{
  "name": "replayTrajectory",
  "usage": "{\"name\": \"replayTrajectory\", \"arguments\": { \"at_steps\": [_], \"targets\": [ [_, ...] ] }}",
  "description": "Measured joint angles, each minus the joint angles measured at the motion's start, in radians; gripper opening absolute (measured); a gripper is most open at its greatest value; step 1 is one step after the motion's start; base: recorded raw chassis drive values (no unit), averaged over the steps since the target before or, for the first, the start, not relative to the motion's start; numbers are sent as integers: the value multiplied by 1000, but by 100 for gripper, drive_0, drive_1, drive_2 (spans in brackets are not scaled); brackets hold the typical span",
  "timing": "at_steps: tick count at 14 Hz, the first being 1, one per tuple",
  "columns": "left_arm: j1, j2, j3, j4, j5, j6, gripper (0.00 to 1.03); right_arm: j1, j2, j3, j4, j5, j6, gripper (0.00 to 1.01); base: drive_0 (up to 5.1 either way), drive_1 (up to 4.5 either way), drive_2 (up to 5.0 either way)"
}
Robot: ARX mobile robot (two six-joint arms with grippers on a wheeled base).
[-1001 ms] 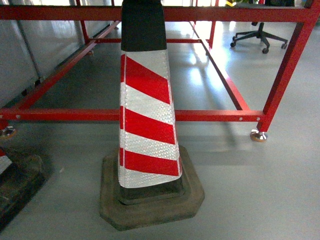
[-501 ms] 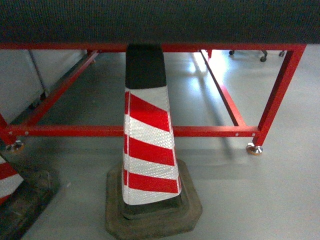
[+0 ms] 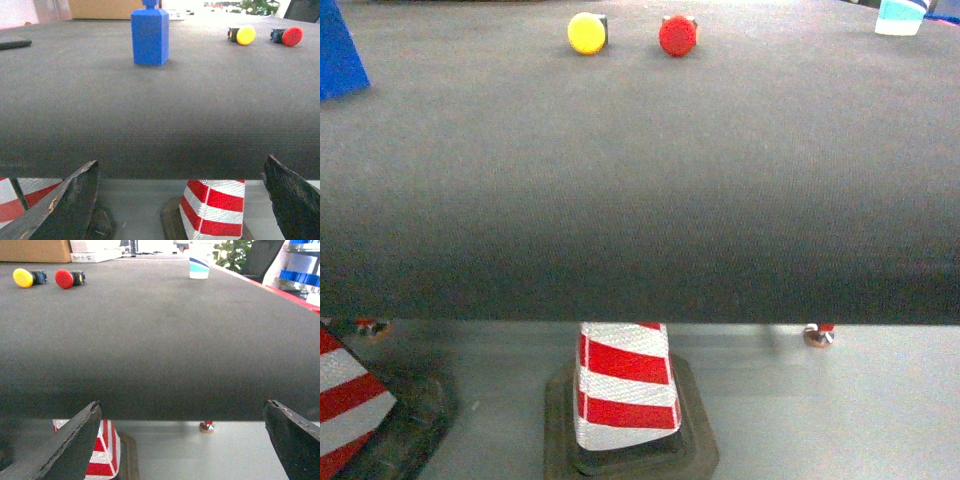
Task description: Pick blue part to blue bin on bottom shelf
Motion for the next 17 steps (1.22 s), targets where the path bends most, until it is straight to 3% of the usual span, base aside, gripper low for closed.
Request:
{"name": "replayTrajectory", "arguments": {
  "at_steps": [17],
  "targets": [
    [0, 0, 0, 0, 0, 0, 98, 0, 0, 0, -1, 1, 0, 98, 0, 0, 0]
  ]
}}
